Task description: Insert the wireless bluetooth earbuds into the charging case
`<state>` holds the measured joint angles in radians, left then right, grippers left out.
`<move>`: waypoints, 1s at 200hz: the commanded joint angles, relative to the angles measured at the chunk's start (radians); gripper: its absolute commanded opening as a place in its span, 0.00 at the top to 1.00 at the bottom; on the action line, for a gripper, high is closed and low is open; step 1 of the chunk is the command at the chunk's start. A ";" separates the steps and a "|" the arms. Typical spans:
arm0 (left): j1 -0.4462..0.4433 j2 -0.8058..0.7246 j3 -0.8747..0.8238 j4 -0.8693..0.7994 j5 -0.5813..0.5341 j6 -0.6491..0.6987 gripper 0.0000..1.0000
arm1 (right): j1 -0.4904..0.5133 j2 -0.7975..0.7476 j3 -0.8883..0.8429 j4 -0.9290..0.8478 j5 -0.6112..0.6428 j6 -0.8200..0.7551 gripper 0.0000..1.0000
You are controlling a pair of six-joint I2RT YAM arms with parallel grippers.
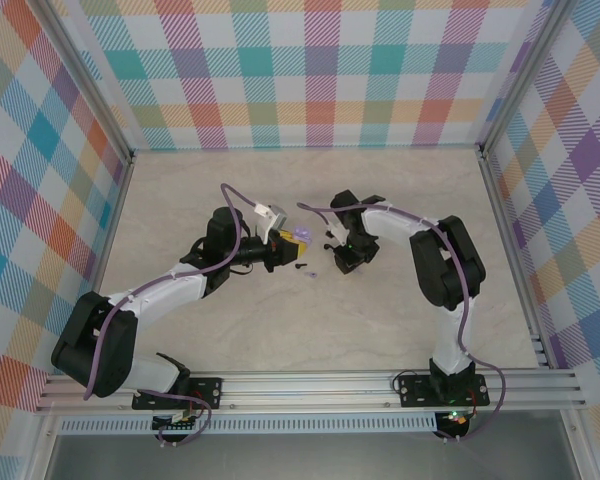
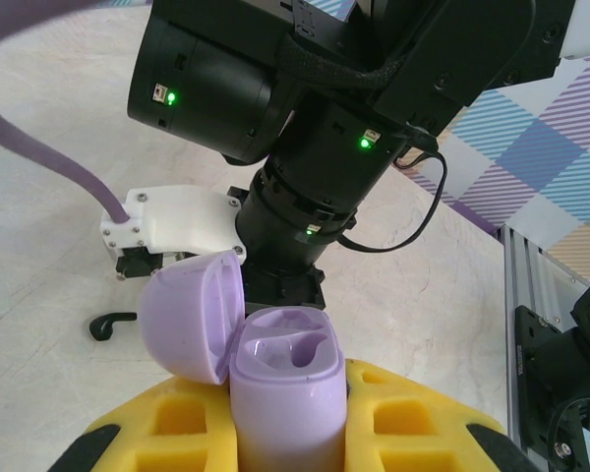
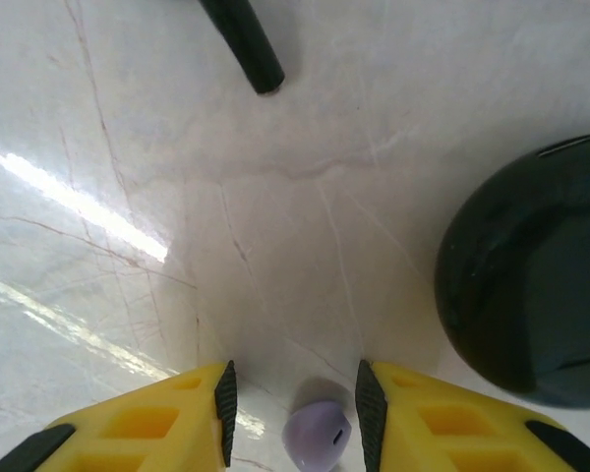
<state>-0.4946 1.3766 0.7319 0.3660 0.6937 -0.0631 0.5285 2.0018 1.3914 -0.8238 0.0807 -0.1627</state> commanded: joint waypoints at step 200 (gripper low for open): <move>0.013 -0.028 0.029 -0.004 -0.007 0.014 1.00 | 0.036 0.017 0.014 -0.136 0.063 -0.142 0.61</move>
<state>-0.4946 1.3766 0.7319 0.3656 0.6930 -0.0628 0.5610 2.0045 1.3960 -0.8669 0.1558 -0.2565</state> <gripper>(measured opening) 0.185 0.402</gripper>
